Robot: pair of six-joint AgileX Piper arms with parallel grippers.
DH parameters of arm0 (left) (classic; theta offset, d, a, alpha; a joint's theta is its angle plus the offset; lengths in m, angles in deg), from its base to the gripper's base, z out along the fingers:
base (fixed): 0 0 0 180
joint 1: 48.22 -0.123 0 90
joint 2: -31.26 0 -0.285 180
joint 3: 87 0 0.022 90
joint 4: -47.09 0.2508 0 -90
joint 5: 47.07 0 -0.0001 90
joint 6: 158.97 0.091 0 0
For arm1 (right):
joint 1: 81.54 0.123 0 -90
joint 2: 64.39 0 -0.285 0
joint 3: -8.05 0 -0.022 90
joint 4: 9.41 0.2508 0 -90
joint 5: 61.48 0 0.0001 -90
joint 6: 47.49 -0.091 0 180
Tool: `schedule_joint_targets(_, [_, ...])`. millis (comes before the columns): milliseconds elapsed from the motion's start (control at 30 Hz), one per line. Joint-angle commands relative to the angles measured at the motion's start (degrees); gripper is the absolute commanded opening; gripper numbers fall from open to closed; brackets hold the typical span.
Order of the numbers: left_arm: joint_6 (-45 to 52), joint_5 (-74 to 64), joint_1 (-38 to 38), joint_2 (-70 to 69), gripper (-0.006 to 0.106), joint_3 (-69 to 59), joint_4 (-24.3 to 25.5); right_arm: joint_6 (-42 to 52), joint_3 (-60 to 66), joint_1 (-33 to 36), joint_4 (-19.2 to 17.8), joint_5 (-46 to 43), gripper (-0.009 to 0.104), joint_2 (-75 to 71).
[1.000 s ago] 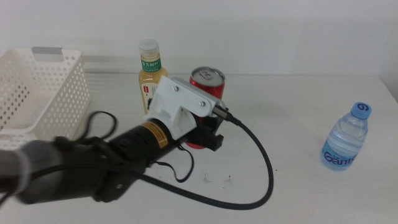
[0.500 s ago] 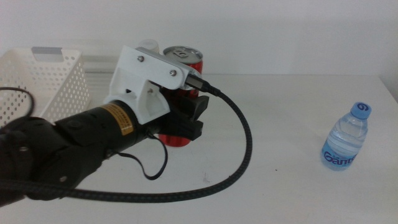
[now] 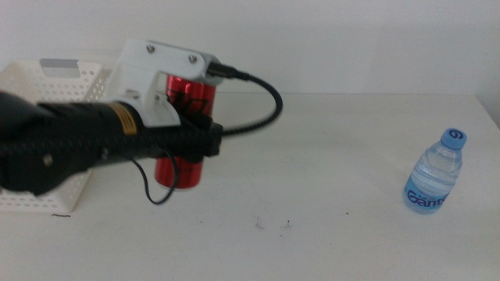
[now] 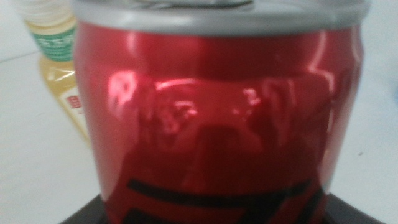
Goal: Use arms to grab the bottles and put them into the dustbin to the left of the table.
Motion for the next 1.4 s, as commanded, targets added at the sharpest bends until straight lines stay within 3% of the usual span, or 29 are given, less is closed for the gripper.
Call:
schedule_joint_targets(0, [1.30,-3.51,-1.62,-1.16,0.047,3.40,-0.68,0.33,0.22,-0.46,-0.39,-0.50,0.075,-0.28])
schedule_joint_targets(467, [17.80,-30.94,-17.07,-1.04,0.047,21.48,-10.42,0.33,0.22,-0.46,-0.39,-0.50,0.075,-0.28])
schedule_joint_targets(767, [27.00,-39.37,-29.18,1.73,0.047,29.34,-20.36,0.33,0.22,-0.46,-0.39,-0.50,0.075,-0.28])
schedule_joint_targets(1000, [28.79,-47.25,-35.17,9.02,0.047,36.13,-20.11,0.33,0.22,-0.46,-0.39,-0.50,0.075,-0.28])
schedule_joint_targets(1367, [29.74,-48.44,-41.39,20.72,0.047,42.15,-19.42,0.33,0.22,-0.46,-0.39,-0.50,0.075,-0.28])
